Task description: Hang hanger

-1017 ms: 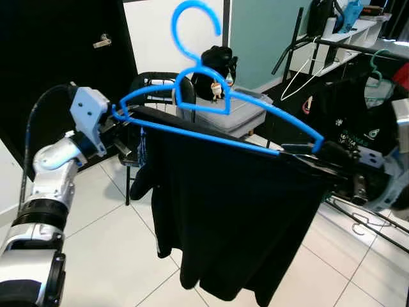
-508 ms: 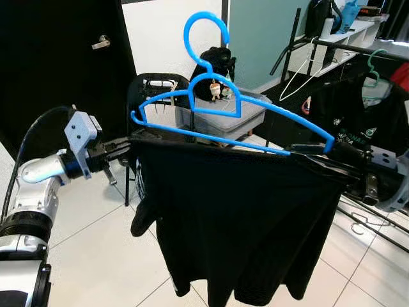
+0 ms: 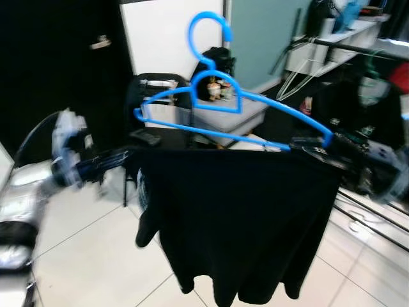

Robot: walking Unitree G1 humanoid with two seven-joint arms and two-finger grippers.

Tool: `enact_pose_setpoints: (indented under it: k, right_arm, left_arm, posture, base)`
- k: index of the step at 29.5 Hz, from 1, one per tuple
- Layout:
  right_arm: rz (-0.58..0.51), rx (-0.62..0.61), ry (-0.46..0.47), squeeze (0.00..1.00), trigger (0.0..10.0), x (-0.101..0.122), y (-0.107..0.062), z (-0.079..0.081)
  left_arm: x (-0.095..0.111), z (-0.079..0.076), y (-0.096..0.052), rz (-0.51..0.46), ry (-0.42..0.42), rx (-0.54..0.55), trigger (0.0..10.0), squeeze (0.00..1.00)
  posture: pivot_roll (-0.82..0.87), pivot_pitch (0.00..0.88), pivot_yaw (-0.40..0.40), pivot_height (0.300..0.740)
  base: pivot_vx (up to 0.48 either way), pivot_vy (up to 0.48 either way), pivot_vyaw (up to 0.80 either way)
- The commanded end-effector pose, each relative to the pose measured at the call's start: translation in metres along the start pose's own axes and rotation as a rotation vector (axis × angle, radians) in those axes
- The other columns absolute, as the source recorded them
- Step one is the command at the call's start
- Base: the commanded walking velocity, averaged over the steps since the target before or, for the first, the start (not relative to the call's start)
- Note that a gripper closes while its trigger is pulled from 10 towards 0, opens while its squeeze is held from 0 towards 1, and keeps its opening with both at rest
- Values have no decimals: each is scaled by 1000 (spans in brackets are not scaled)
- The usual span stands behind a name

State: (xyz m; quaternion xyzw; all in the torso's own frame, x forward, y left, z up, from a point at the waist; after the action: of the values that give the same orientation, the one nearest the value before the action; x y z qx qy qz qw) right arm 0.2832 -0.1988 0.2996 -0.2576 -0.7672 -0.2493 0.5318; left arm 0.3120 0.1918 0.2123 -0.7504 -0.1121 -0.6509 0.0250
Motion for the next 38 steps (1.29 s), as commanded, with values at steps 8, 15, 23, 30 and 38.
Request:
enact_pose_setpoints:
  k: [8, 15, 23, 30, 38]
  right_arm:
    - [-57, -242, 75, 0, 10000, -14, 21, -25]
    - [-101, -375, 152, 0, 10000, -29, 45, -28]
    - [30, -533, 186, 0, 10000, -67, 68, -24]
    - [146, -559, 173, 0, 10000, -96, 89, -2]
    - [218, -484, 167, 0, 10000, -115, 106, 35]
  left_arm:
    - [35, -44, 11, -220, -101, -301, 10000, 0]
    - [19, -40, 44, -244, -78, -237, 10000, 0]
    - [-27, 7, 89, -53, 79, 148, 10000, 0]
    - [-58, 41, 104, 69, 168, 448, 10000, 0]
    - [-73, 67, 93, 177, 350, 705, 10000, 0]
  posture:
    - [-162, 0, 59, 740]
    - [-166, 0, 57, 740]
    - [-168, 0, 60, 740]
    - [-171, 0, 59, 740]
    - [-172, 0, 56, 740]
  base:
    - [0, 0, 0]
    - [0, 0, 0]
    - [0, 0, -500]
    - [0, 0, -800]
    - [0, 0, -800]
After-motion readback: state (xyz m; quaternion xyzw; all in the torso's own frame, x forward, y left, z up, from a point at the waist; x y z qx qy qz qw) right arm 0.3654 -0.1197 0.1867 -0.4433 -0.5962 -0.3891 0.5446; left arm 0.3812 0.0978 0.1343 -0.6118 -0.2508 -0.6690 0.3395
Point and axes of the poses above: a point about 5 cm out from each wrist's last joint towards the gripper, its own y axis pointing out of the wrist towards the gripper, its own x axis along the axis of the wrist's last joint, z = x × y, the point moved 5 cm from there along y, pointing out of the wrist towards the gripper, and after that the axes turned 10 degrees about -y, right-handed, at the moved point
